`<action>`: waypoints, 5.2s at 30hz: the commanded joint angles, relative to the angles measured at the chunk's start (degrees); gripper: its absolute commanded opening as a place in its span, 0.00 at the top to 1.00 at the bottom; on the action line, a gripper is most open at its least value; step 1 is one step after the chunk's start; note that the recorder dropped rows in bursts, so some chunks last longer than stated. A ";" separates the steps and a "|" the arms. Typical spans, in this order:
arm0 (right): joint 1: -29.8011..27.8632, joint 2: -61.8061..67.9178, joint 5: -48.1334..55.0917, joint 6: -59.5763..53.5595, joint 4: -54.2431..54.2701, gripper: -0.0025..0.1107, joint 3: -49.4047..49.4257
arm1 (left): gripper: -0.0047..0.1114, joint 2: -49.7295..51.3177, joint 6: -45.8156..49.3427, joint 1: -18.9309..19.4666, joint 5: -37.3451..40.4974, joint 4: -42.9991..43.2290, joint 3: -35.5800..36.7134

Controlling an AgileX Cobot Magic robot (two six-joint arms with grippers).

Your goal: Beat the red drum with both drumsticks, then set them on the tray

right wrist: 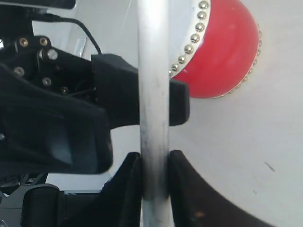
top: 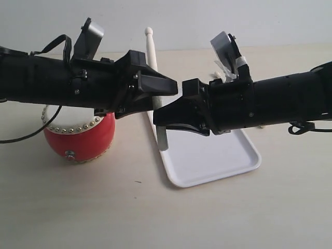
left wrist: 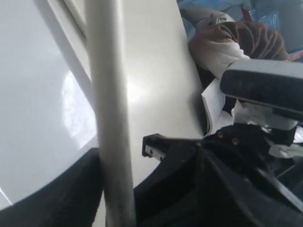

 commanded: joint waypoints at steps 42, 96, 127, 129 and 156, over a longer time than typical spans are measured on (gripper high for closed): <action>0.86 -0.20 -0.71 -0.53 0.39 0.85 -0.42 | 0.96 0.41 -3.74 -0.35 -4.44 3.51 -0.93; -7.77 35.02 4.26 60.34 -106.19 0.56 -55.96 | 0.96 0.18 -2.39 12.86 6.97 12.10 3.35; -7.80 14.46 10.20 59.78 -97.75 0.98 -52.15 | 0.96 -11.52 -35.96 23.01 8.61 69.58 -7.86; -5.58 11.61 10.45 59.78 -97.09 0.98 -49.67 | 0.96 -14.18 -43.75 23.01 9.87 80.45 -6.49; 24.86 7.29 12.92 60.86 -99.55 0.98 -40.41 | 0.96 -30.17 -55.28 15.28 13.27 96.28 12.66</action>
